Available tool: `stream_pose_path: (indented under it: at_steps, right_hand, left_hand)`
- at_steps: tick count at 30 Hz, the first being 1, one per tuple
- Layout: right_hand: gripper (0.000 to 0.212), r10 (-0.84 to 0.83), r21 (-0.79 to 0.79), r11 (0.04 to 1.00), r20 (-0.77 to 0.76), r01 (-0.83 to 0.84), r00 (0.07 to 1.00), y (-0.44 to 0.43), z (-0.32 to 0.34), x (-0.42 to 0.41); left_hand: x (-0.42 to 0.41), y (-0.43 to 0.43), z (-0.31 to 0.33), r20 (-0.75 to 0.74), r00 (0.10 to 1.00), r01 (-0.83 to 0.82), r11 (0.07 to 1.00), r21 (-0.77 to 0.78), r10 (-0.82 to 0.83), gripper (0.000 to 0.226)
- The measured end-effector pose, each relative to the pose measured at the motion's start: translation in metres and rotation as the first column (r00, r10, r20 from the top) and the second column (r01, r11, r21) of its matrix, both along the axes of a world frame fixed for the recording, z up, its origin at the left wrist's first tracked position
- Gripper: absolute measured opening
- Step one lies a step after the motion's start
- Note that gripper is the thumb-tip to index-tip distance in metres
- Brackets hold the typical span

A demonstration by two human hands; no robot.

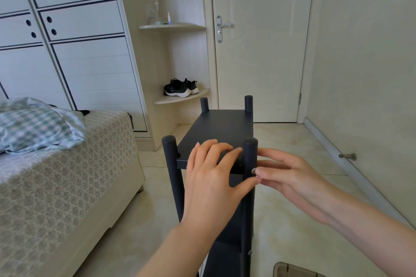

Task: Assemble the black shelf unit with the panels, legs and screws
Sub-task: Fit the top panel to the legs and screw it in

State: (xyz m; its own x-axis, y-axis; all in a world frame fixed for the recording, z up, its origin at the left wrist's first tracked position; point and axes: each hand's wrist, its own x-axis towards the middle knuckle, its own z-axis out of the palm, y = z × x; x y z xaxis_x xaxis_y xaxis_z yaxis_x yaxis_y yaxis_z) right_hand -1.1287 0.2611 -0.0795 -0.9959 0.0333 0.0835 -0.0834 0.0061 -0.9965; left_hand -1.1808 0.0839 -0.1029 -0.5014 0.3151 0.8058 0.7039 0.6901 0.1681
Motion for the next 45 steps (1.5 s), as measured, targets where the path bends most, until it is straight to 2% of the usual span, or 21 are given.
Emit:
stream_pose_path:
  at_steps: [14,20,24,30,34,39,42,45]
  right_hand:
    - [0.04,0.058,-0.063,0.996,0.027,-0.056,0.998,0.004,0.003,-0.004]
    - [0.038,0.061,-0.098,0.993,0.018,-0.059,0.998,0.003,0.005,-0.001]
    - [0.041,0.0,-0.128,0.992,0.052,0.007,0.999,0.007,0.005,0.003]
    - [0.024,-0.113,-0.096,0.987,0.138,0.127,0.984,0.03,-0.018,0.006]
    - [0.019,-0.154,0.046,0.988,0.213,0.148,0.965,0.045,-0.042,0.009]
    - [0.015,-0.179,0.266,0.959,0.315,0.095,0.932,0.062,-0.081,0.014]
    - [0.012,-0.176,0.419,0.908,0.399,-0.009,0.9,0.069,-0.113,0.014]
    - [0.013,-0.145,0.538,0.823,0.507,-0.181,0.849,0.077,-0.151,0.014]
  left_hand:
    - [0.005,0.004,0.001,0.178,0.983,0.025,0.999,0.032,-0.03,0.05]
    - [0.01,0.006,0.002,0.188,0.982,0.009,0.999,0.044,-0.017,0.05]
    - [0.01,0.005,0.001,0.177,0.984,0.003,0.998,0.058,-0.013,0.049]
    - [0.01,0.006,0.0,0.168,0.986,-0.011,0.998,0.065,0.0,0.051]
    - [0.009,0.007,-0.001,0.148,0.989,-0.011,0.998,0.065,0.002,0.049]
    - [0.009,0.008,-0.001,0.117,0.993,-0.031,0.997,0.065,0.023,0.048]
    - [0.009,0.011,-0.002,0.105,0.994,-0.031,0.997,0.073,0.023,0.049]
    - [0.01,0.014,-0.005,0.08,0.996,-0.033,0.996,0.083,0.026,0.047]
